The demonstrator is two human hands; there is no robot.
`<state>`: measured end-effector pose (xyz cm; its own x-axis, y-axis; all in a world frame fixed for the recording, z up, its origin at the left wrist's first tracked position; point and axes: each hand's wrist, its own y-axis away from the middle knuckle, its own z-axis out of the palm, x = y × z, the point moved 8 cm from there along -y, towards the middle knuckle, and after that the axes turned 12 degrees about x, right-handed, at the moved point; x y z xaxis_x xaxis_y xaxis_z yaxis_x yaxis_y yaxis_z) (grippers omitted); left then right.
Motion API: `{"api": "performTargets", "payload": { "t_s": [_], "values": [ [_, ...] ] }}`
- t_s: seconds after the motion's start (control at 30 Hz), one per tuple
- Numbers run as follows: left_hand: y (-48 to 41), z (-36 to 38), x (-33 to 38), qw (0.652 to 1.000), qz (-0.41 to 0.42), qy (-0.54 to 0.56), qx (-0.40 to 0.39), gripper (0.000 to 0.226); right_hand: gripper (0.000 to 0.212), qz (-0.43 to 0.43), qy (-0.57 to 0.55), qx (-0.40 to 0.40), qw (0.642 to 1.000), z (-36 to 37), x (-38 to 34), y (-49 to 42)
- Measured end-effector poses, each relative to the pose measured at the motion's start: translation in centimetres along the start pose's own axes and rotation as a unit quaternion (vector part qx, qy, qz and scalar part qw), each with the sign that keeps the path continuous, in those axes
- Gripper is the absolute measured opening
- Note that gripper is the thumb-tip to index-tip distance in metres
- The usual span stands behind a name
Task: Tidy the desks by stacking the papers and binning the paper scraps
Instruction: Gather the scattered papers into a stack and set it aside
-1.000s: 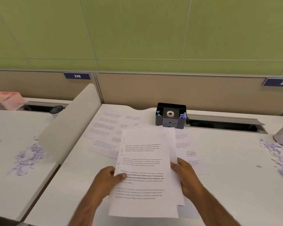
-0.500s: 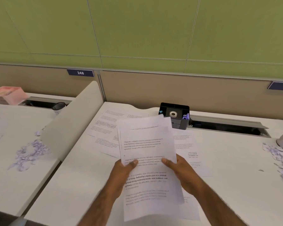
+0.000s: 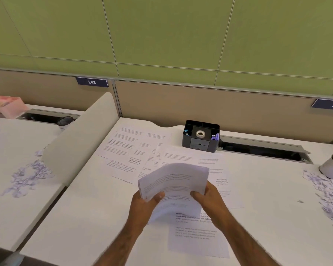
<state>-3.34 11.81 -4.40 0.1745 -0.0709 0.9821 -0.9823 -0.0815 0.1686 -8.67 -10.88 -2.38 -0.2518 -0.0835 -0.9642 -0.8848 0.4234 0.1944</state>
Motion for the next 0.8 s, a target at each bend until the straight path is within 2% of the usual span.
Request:
{"api": "performTargets", "payload": {
  "t_s": [0.1, 0.23, 0.4, 0.47, 0.63, 0.8],
  "values": [
    [0.0, -0.2, -1.0, 1.0, -0.008, -0.006, -0.001, 0.045, 0.042, 0.0, 0.009, 0.014, 1.0, -0.3, 0.4, 0.1],
    [0.1, -0.1, -1.8, 1.0, -0.006, 0.006, -0.001, 0.025, 0.042, -0.005, 0.012, 0.04, 0.999, -0.4, 0.7, 0.4],
    [0.8, -0.3, -4.0, 0.999, -0.019, -0.029, -0.001, 0.032, 0.037, -0.016, 0.024, 0.072, 0.997, -0.7, 1.7, 0.7],
    [1.1, -0.5, -4.6, 0.999, -0.011, -0.039, 0.01, 0.021, 0.033, -0.014, 0.039, 0.075, 0.996, -0.6, 2.8, 0.7],
    [0.7, 0.1, -4.2, 0.997, 0.002, -0.07, 0.029, 0.01, 0.032, -0.013, 0.047, 0.072, 0.996, -0.5, 3.8, 0.2],
    [-0.2, -0.2, -1.8, 0.993, 0.054, -0.095, 0.051, 0.012, 0.02, 0.003, 0.046, 0.067, 0.997, -0.9, 4.5, -2.0]
  ]
}}
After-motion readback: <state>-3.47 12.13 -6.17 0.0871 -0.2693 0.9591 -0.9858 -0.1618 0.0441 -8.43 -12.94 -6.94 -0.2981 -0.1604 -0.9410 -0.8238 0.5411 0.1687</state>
